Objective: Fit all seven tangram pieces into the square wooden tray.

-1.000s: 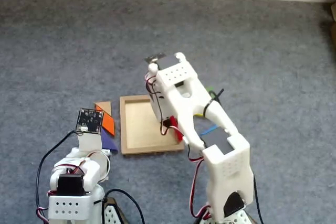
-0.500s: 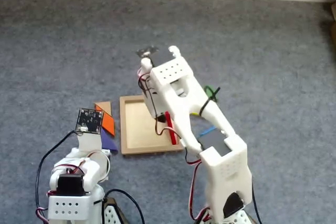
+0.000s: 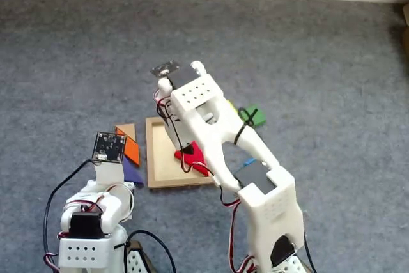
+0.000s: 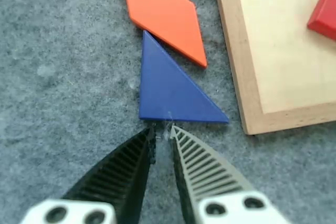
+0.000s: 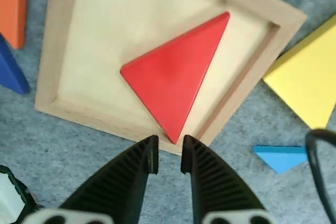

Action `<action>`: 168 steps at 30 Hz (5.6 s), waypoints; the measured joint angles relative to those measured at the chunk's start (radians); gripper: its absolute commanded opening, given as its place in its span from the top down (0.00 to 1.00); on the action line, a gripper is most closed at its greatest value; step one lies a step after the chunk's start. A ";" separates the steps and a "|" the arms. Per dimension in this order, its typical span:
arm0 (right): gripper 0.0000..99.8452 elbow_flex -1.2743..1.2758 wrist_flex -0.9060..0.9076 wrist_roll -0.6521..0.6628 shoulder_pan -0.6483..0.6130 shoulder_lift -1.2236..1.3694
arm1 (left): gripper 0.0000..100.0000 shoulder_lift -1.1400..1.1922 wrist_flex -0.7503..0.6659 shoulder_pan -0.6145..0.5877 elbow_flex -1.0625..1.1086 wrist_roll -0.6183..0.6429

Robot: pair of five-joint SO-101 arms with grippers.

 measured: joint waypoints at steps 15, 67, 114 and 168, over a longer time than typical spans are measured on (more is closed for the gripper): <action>1.00 0.117 -0.258 -0.071 0.000 0.000 | 0.93 0.000 0.000 0.000 0.000 0.000; 0.99 0.847 -0.690 0.187 0.327 -0.571 | 0.93 0.000 0.000 0.000 0.000 0.000; 0.66 0.641 -0.703 0.212 0.301 -0.244 | 0.93 0.000 0.000 0.000 0.000 0.000; 0.96 0.746 -0.671 0.387 0.318 -0.368 | 0.93 0.000 0.000 0.000 0.000 0.000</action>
